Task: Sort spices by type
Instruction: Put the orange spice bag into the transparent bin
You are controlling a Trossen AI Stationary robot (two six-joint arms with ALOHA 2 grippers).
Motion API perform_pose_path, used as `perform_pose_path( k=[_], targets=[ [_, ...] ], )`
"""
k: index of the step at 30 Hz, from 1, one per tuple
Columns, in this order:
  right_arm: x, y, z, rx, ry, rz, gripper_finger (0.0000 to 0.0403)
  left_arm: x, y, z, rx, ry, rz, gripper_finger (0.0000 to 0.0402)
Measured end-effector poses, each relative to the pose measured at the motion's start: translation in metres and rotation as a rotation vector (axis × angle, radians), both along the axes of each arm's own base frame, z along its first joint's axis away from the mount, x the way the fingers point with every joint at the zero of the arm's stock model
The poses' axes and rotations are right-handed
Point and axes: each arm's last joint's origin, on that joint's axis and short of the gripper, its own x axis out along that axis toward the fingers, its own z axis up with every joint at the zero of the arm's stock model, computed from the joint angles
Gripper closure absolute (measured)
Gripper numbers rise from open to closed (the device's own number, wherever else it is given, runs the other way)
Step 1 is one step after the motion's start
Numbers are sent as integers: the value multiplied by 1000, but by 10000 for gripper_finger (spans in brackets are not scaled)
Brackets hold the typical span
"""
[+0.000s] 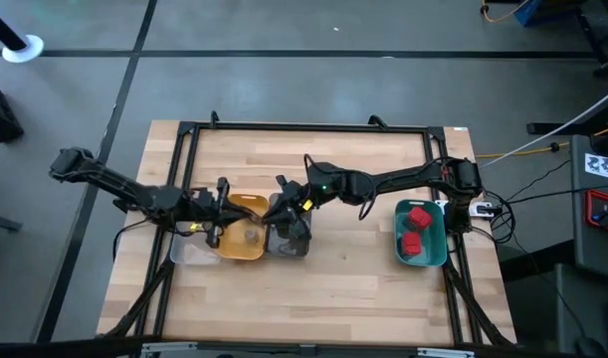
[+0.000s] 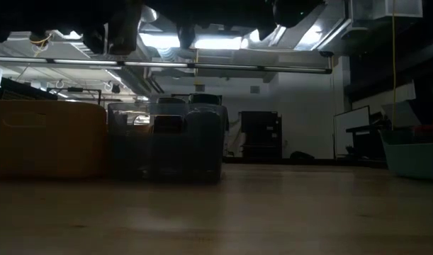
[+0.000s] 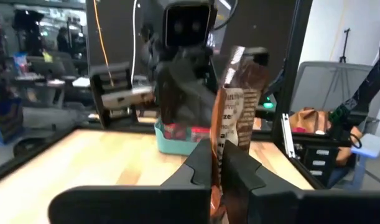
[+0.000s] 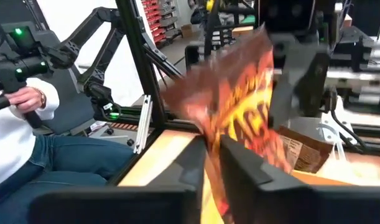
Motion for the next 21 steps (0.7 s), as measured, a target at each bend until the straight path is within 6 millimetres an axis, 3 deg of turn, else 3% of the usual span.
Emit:
perform_pose_path(
  k=[10, 21],
  targets=[
    [1, -2, -1, -4, 9, -88, 235, -25, 5, 19, 48, 13, -20, 398],
    [1, -2, -1, -2, 15, -87, 212, -72, 17, 29, -31, 150, -84, 400]
  ],
)
